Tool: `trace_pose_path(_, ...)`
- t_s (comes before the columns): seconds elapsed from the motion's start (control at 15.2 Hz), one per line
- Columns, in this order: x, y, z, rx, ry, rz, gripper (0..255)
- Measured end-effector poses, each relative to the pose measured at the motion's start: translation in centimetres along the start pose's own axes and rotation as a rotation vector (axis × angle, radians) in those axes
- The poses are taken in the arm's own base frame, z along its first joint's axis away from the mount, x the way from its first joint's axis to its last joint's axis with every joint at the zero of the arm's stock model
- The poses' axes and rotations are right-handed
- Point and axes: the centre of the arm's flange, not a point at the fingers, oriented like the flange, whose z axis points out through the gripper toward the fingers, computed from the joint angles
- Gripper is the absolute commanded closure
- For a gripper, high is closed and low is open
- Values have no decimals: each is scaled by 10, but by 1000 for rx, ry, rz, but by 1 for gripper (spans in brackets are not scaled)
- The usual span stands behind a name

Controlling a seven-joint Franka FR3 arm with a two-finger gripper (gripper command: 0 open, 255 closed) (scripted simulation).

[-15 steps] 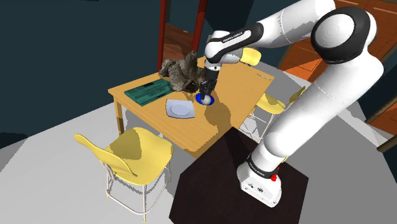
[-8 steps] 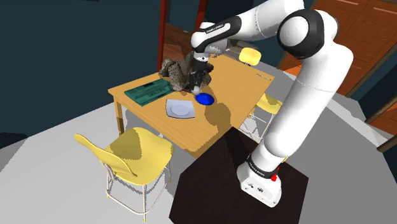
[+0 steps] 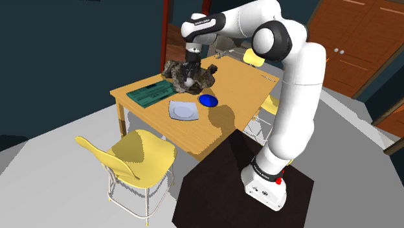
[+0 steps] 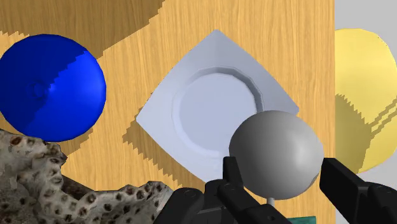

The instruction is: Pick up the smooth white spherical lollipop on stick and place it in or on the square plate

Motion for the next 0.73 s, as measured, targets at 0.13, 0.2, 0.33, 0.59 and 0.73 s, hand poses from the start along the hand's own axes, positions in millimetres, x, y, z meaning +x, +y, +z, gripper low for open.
trace_pose_path(0.13,8,0,7,0,0,0,255)
trace_pose_path(0.2,9,1,12,0,-1,0,255)
trace_pose_path(0.33,11,3,22,0,-1,0,255)
trace_pose_path(0.59,13,5,41,1,-1,0,255)
trace_pose_path(0.73,15,7,53,1,-1,0,255)
